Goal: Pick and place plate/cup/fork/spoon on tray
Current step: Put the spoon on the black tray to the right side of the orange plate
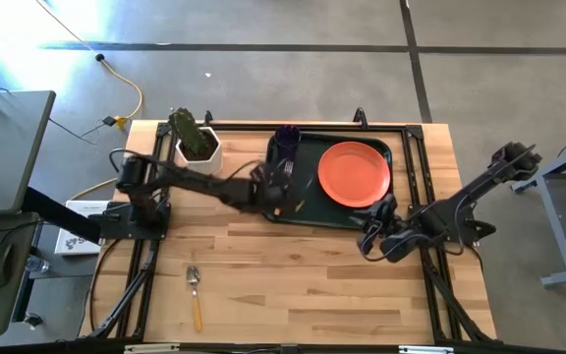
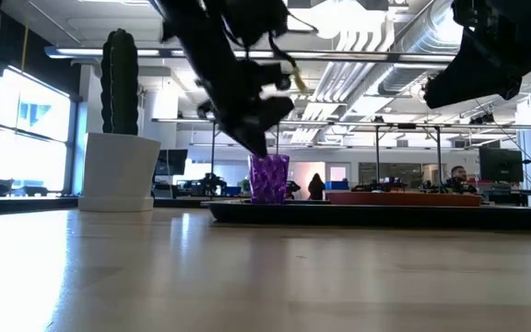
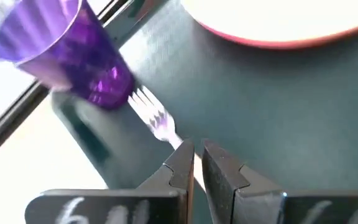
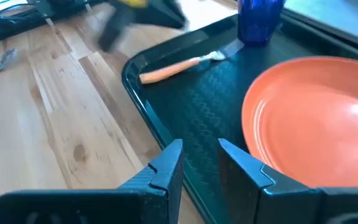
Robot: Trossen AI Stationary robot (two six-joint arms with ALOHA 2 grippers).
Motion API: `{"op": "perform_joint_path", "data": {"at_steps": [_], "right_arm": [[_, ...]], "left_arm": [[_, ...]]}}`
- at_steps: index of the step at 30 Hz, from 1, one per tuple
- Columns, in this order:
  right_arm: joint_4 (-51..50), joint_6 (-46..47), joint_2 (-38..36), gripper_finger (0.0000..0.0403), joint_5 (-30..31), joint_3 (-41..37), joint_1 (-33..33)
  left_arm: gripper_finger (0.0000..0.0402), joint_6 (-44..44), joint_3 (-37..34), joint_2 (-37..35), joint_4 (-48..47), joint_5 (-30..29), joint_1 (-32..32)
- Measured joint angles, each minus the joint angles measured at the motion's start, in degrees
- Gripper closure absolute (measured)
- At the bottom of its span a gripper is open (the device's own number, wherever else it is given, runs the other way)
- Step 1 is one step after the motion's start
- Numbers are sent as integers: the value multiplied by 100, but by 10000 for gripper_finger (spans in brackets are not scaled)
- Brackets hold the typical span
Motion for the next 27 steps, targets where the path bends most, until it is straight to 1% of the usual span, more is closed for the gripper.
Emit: {"op": "perform_joint_path", "data": {"at_steps": [2,4,7,10,12,15,18,20,22,25,27], "right_arm": [[6,121,191,313,-6,0,0],[99,188,411,313,-10,0,0],[307,283,731,313,-7,0,0],[643,286,965,313,-5,0,0],[955,240,1095,313,-4,0,0],[1580,-74,1233,313,7,0,0],[2248,-555,1356,313,1,0,-20],[2660,-898,1419,313,-16,0,-20],[2955,-1190,1447,312,-176,0,-20],[3366,-1521,1445,308,-468,0,-42],[3511,-1674,1445,305,-511,0,-52]], "left_arm": [[381,-278,-4,-152,-430,-352,-388],[381,-454,-2,-281,-796,-565,-800],[381,-559,-2,-496,-1447,-487,-1360],[381,-816,-2,-789,-2256,-104,-1814],[381,-1142,-2,-985,-2846,308,-2059],[381,-1792,-5,-1218,-3708,1031,-2364],[381,-2445,-301,-1512,-4342,1342,-2672],[384,-2658,-681,-1779,-4249,1670,-2856],[392,-2718,-1147,-2026,-3950,2067,-3052],[400,-2729,-1856,-2328,-3192,2936,-3350],[397,-2762,-2224,-2448,-2797,3711,-3493]]}}
